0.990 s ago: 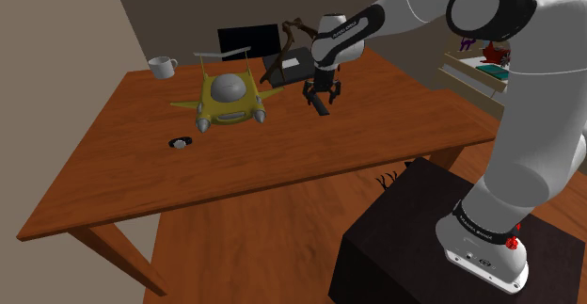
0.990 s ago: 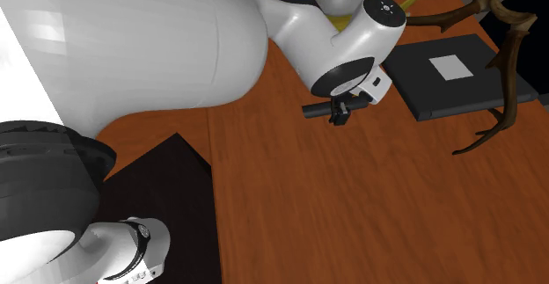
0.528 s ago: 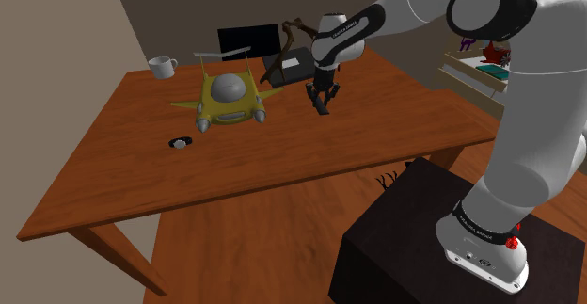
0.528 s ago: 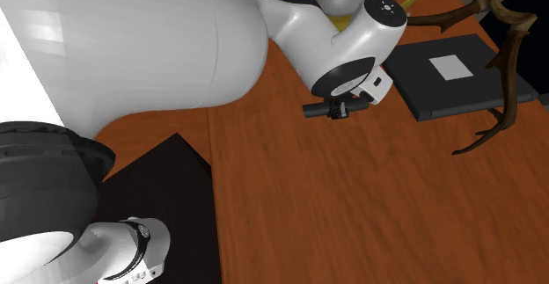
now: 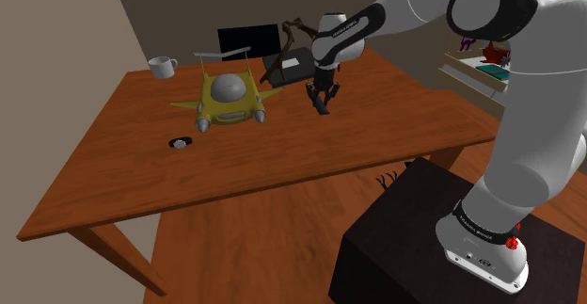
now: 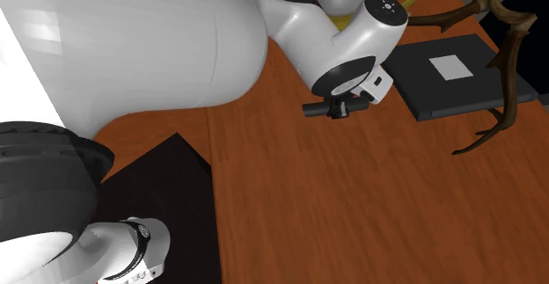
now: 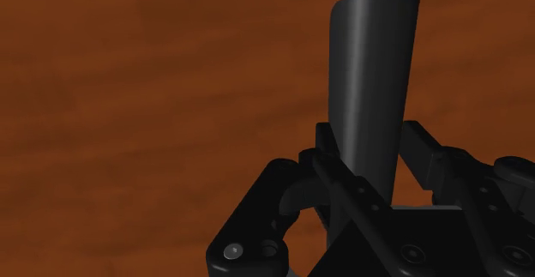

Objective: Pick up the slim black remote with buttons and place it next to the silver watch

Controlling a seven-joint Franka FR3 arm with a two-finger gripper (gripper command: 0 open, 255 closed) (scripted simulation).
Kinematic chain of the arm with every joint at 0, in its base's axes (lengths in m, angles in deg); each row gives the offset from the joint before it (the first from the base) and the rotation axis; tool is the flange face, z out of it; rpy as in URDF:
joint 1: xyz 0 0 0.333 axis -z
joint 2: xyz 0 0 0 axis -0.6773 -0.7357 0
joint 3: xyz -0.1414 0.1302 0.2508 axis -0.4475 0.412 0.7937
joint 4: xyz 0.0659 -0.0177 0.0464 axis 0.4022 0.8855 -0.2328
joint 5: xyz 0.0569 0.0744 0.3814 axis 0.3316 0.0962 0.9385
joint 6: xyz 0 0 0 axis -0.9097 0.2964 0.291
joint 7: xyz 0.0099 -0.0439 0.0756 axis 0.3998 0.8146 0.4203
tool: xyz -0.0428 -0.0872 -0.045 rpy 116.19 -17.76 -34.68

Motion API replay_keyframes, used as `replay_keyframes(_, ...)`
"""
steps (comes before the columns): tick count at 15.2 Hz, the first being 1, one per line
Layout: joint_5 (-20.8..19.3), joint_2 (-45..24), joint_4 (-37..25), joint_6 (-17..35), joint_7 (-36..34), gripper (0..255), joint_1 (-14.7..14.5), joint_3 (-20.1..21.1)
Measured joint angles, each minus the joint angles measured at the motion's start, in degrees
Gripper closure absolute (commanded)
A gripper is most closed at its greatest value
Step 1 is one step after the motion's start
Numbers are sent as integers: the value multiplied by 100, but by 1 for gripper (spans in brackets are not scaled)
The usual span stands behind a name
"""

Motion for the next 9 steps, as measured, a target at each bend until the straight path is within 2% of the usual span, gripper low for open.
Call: replay_keyframes(9, -21, 322, -213, -538, -59, 255, -10, 1)
